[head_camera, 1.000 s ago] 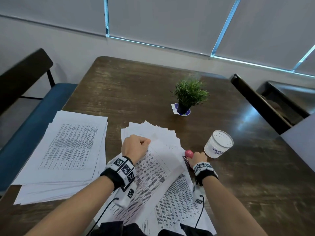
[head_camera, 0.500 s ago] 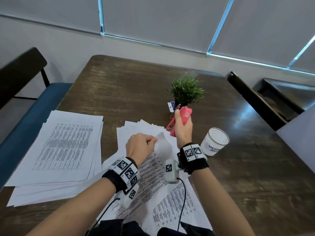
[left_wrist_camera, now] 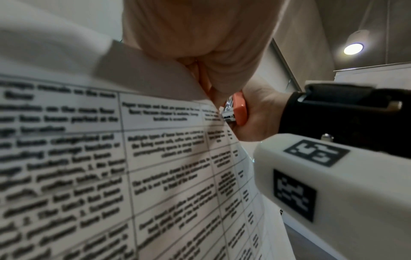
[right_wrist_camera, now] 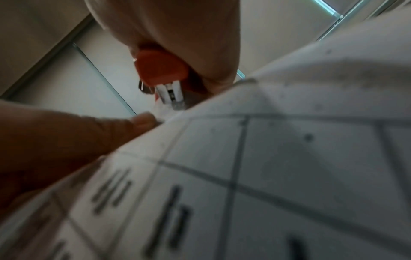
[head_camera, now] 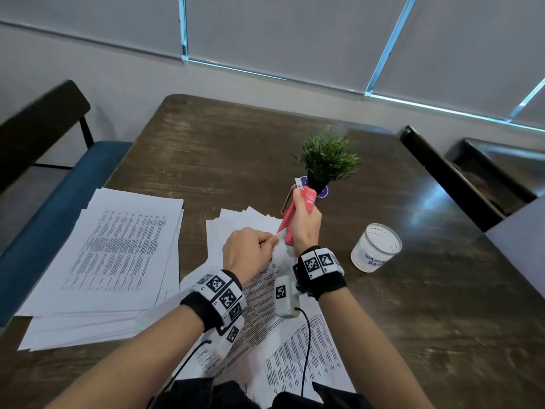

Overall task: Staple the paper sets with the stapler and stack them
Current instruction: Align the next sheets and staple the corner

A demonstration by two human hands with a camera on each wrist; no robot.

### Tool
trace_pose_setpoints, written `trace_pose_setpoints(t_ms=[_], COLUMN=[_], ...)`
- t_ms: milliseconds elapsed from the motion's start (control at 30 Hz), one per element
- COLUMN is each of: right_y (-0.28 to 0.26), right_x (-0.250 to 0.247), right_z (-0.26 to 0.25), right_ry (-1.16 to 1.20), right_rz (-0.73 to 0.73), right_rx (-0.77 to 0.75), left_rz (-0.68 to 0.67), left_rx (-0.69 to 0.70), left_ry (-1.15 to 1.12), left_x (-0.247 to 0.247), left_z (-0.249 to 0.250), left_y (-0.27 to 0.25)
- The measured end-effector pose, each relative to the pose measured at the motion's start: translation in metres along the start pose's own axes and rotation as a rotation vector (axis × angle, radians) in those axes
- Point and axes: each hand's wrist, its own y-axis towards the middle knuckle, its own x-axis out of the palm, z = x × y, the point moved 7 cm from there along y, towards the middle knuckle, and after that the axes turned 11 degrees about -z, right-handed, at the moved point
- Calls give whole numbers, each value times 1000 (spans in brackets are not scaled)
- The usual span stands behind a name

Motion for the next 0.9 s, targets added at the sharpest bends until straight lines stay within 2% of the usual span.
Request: trace_pose_setpoints(t_ms=[267, 400, 467, 533, 600, 700, 800, 900], right_y=[2, 10, 18, 27, 32, 34, 32, 27], right_x=[-14, -10, -19, -34, -48, -58, -54, -50], right_z=[8, 3, -2, 6, 29, 70, 99, 108], right_ry=[-44, -176, -296, -389, -486, -662, -866, -1000], right_rz=[177, 55, 67, 100, 109, 45, -75, -101], right_rx=[29, 30, 11, 88, 258, 432, 452, 421], left_rz=[-26, 27, 91, 130, 138, 148, 183, 252], left_rx=[61, 11, -41, -97, -155, -216, -240, -197], left_ry=[-26, -86, -84, -80, -84, -108, -145, -217], left_x=[8, -1, -12, -22, -29, -40, -51, -62], left_z=[1, -10, -23, -41, -61, -87, -98, -99], left_y=[-1, -1, -2, -3, -3, -2, -4, -4])
